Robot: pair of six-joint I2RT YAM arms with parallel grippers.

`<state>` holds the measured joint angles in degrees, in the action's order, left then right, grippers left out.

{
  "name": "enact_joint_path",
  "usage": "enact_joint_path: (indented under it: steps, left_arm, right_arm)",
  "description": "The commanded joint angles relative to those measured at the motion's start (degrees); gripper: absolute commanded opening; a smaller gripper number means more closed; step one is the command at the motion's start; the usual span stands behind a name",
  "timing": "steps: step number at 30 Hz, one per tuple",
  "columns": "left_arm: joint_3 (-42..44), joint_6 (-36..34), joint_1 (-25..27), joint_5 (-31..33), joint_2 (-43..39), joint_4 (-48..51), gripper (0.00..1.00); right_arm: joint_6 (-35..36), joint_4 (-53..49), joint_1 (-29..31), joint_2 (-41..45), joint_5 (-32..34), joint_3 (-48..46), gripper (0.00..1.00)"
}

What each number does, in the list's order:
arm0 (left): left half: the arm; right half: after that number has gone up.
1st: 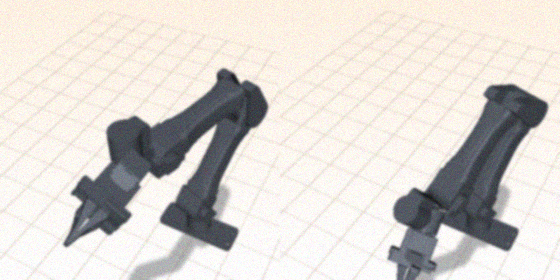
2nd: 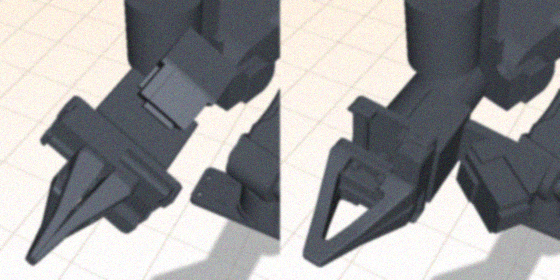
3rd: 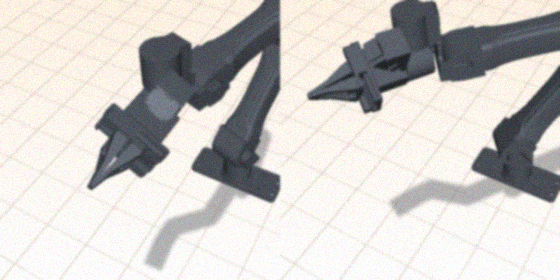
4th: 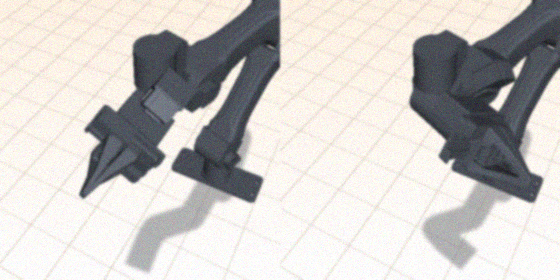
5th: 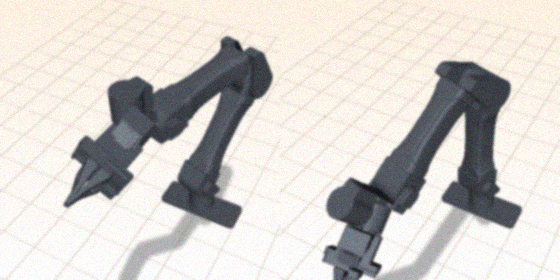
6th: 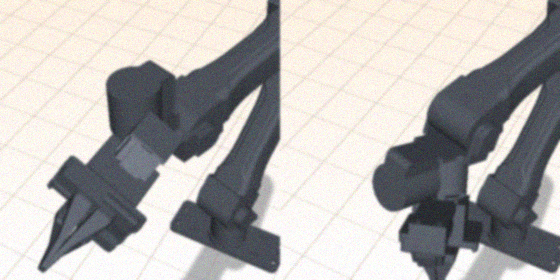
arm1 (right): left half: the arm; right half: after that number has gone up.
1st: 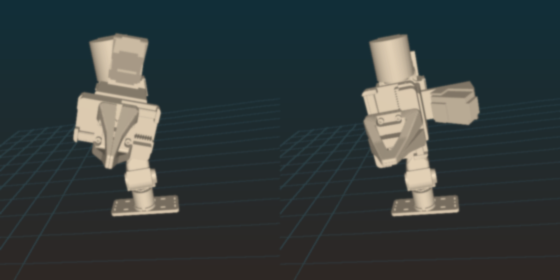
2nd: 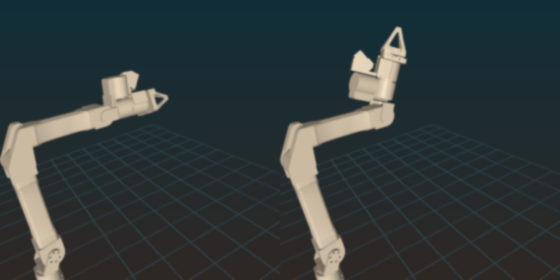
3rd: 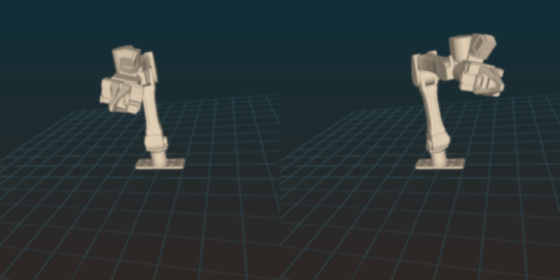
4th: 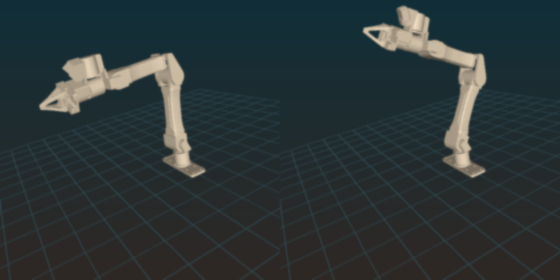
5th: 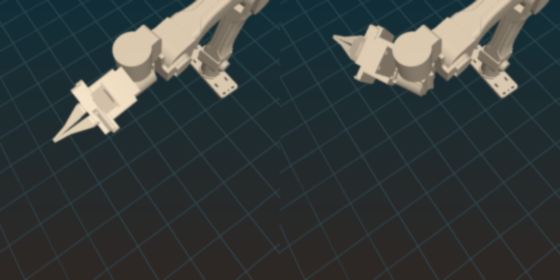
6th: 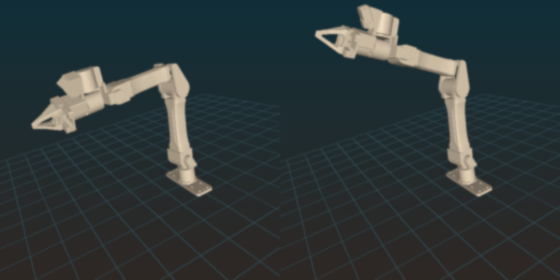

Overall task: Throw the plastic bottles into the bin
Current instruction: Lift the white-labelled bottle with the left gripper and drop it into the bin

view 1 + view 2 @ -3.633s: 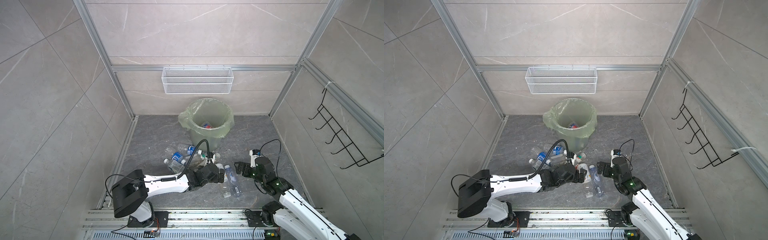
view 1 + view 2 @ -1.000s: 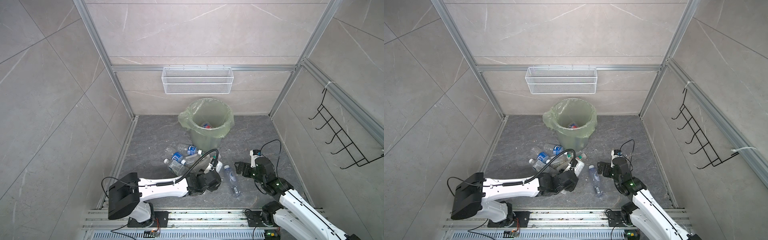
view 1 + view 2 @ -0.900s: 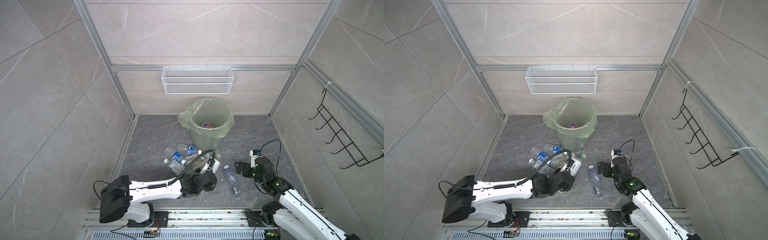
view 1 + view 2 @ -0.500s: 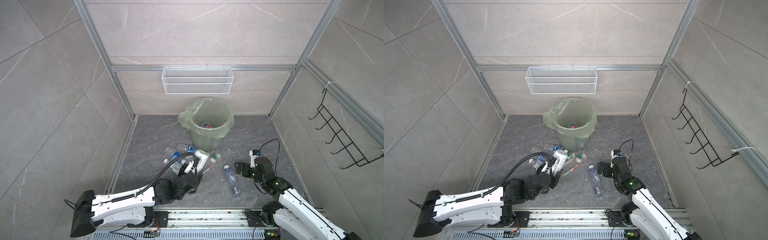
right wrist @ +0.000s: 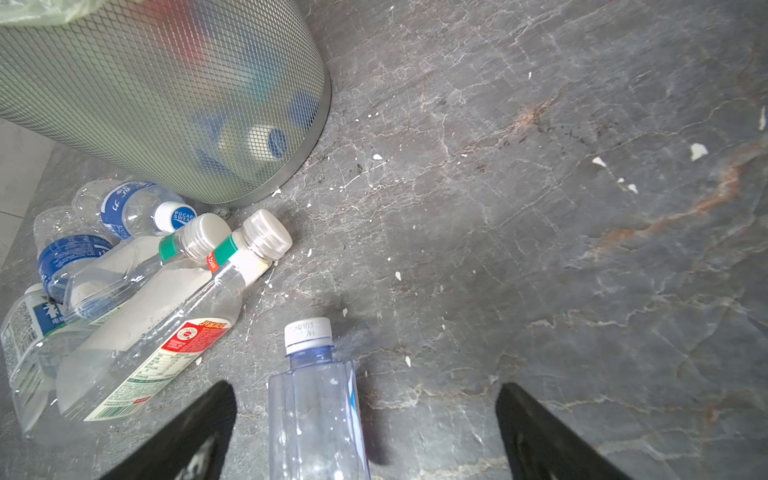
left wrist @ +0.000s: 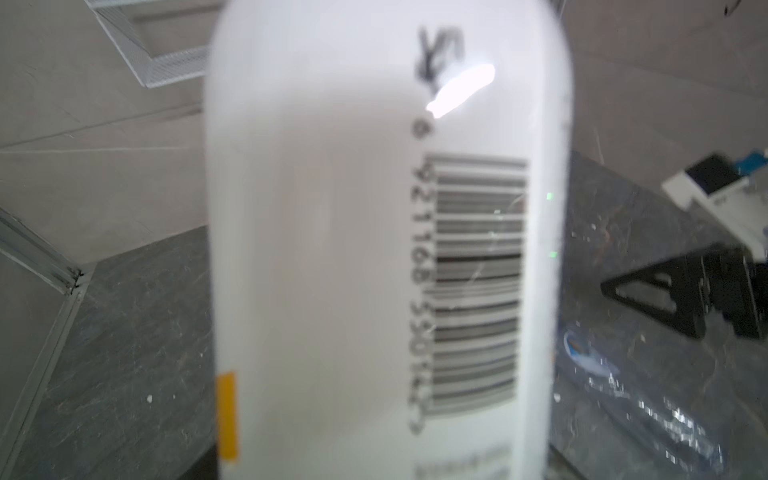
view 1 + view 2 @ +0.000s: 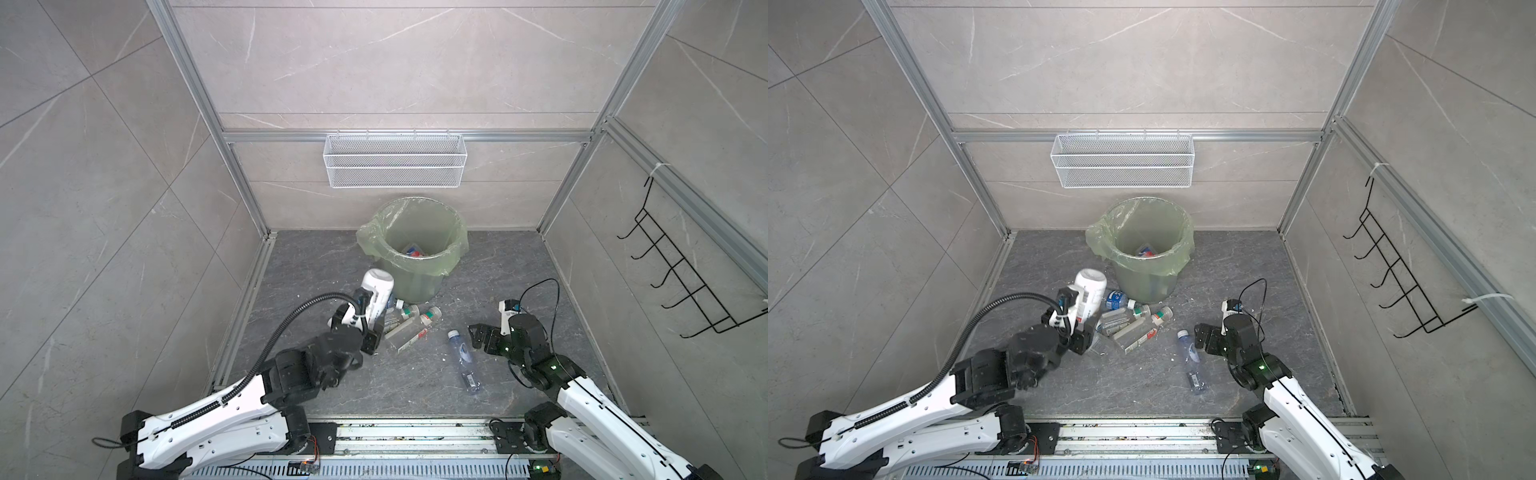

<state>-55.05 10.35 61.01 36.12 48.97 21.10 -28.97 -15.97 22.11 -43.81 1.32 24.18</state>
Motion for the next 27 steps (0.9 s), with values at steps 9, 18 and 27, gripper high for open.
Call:
enact_joint_path:
  steps: [9,18,27]
  left_arm:
    - [-56.70,2.70,-28.08,-49.46,45.68,4.73,0.57]
    - [-58.20,4.42,-28.66,-40.11,46.33,2.33,1.00]
    - [-33.33,5.38,-28.63,-39.45,24.81,-8.31,1.00]
  right_arm:
    - [-0.41,0.38,0.19,0.85,0.22,-0.32,1.00]
    - [-0.35,0.20,0.19,1.62,0.18,-0.62,1.00]
    - [0.76,1.21,0.22,0.93,-2.14,-0.60,1.00]
